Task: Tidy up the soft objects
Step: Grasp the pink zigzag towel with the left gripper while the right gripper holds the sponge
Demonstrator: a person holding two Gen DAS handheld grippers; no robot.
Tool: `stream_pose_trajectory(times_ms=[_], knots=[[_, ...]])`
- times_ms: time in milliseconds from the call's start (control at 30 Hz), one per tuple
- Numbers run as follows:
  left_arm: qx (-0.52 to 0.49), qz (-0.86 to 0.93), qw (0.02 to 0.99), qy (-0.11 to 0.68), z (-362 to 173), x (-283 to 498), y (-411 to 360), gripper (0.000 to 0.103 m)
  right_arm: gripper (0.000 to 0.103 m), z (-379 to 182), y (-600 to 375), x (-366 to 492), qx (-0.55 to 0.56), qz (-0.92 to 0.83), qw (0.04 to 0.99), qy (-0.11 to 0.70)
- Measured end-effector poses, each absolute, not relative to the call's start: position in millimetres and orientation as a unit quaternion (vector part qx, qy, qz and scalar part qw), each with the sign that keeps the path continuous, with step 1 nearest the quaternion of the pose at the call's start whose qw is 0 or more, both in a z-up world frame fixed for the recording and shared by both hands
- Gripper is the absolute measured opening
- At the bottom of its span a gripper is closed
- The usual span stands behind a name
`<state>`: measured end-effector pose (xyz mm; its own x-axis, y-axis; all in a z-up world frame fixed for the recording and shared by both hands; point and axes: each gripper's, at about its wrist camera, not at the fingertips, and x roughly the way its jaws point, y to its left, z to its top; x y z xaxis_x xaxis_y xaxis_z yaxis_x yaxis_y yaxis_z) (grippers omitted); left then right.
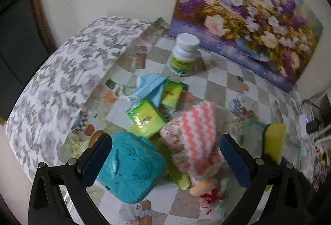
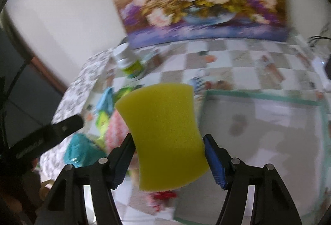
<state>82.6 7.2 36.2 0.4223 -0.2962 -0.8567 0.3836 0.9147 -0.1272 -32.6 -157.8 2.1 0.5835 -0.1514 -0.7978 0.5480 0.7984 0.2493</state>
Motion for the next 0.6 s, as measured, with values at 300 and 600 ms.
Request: stream_pose_trajectory(times_ms=[300, 600], knots=[[0.064, -0.234, 0.83, 0.502, 31, 72, -17, 0.103, 0.069, 16, -208, -81, 0.276, -0.297, 0.831, 0.382], [0.099, -0.236, 0.821, 0.511, 13, 71, -47, 0.09, 0.069, 28, -233, -118, 0.323, -0.326, 0.819, 0.344]])
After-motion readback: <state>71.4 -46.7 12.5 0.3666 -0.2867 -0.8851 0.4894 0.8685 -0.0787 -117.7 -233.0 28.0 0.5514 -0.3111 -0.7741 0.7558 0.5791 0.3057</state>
